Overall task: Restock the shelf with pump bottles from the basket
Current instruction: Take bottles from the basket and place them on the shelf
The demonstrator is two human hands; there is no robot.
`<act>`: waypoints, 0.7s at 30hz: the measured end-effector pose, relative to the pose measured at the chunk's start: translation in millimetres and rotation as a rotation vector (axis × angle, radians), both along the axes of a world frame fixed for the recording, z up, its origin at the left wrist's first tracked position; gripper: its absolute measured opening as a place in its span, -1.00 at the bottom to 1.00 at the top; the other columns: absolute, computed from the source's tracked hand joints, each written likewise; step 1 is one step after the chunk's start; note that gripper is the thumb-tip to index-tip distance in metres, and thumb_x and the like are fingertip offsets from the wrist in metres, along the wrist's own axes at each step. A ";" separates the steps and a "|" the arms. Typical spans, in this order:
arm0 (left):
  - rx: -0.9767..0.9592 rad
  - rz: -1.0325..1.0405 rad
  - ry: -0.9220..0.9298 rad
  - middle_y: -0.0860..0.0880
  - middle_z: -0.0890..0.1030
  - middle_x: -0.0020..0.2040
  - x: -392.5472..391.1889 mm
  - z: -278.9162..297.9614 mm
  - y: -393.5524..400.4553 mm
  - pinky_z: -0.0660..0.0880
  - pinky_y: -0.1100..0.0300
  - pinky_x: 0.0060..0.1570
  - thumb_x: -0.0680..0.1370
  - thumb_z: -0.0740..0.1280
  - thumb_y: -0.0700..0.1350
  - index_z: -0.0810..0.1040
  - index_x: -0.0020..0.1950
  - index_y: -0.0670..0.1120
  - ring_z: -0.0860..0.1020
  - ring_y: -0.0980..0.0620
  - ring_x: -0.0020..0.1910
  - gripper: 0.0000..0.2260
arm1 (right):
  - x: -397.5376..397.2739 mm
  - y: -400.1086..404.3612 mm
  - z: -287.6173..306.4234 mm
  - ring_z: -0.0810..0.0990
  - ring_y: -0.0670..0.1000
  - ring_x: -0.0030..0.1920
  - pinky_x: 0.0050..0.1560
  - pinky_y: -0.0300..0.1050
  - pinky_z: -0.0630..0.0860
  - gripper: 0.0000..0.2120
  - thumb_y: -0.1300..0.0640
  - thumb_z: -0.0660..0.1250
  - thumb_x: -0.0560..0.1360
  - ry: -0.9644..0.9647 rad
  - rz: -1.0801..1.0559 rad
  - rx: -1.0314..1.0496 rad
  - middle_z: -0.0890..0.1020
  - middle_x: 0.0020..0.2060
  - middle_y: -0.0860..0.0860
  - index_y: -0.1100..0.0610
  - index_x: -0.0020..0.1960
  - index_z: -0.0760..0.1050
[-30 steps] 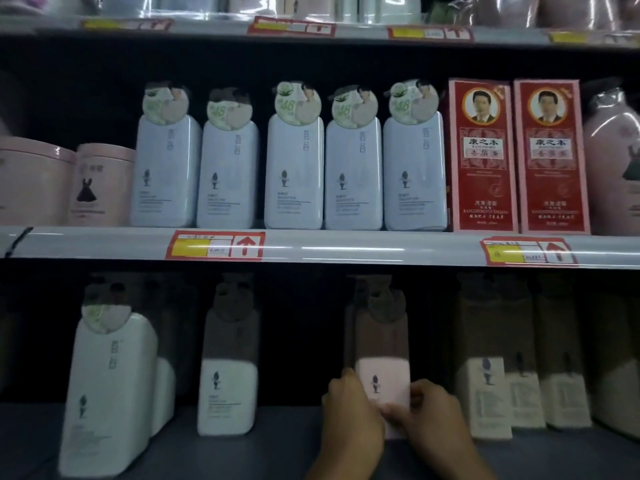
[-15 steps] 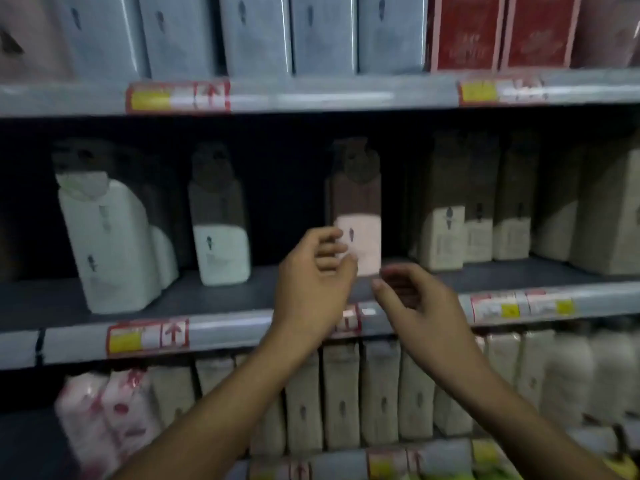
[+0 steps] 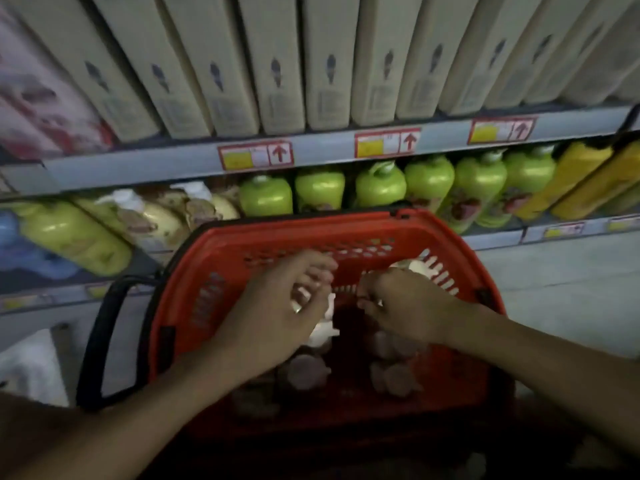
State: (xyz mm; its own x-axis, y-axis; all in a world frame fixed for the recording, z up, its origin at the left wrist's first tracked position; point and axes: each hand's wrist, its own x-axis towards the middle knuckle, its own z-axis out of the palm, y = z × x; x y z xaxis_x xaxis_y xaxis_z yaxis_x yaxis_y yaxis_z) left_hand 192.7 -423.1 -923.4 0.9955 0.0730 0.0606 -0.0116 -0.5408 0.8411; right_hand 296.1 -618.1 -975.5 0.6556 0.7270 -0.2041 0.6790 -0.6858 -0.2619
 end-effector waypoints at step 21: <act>-0.039 0.022 0.353 0.09 0.68 -0.09 76.9 -58.1 37.4 0.55 0.29 -0.08 0.54 0.40 -0.17 0.57 0.14 0.05 0.65 0.10 -0.05 -0.79 | -30.7 48.4 -64.2 0.66 0.23 0.00 -0.19 -0.01 0.38 -0.48 -0.32 0.18 0.49 0.048 0.149 0.060 0.66 0.05 0.08 0.11 0.13 0.47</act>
